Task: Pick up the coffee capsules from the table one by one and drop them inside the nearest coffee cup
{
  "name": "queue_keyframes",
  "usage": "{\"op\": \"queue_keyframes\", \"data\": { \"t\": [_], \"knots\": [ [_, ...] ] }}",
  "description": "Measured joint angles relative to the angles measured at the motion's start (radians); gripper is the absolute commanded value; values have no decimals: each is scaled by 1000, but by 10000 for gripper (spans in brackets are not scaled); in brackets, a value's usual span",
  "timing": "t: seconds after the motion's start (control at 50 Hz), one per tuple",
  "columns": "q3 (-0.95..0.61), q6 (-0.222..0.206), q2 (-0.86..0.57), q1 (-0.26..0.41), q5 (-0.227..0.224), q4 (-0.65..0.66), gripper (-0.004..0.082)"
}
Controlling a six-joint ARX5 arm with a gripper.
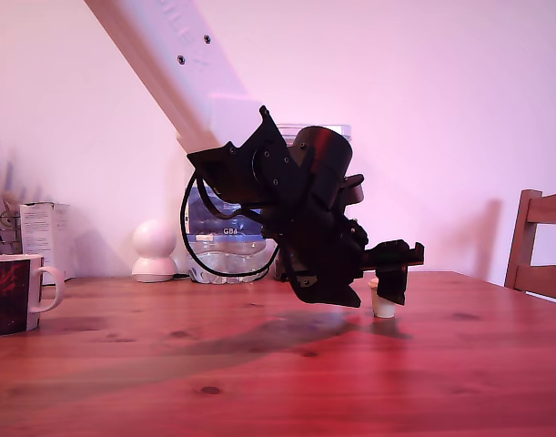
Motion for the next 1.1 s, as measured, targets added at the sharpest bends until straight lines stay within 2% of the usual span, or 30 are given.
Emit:
{"op": "queue_keyframes", "data": {
  "t": [0.16, 0.36, 0.78, 1.1],
  "knots": [
    [16, 0, 0, 2, 34, -11, 536],
    [91, 0, 31, 2, 52, -66, 536],
    [164, 0, 68, 2, 53, -168, 528],
    [177, 5, 68, 2, 53, -215, 387]
  ]
}}
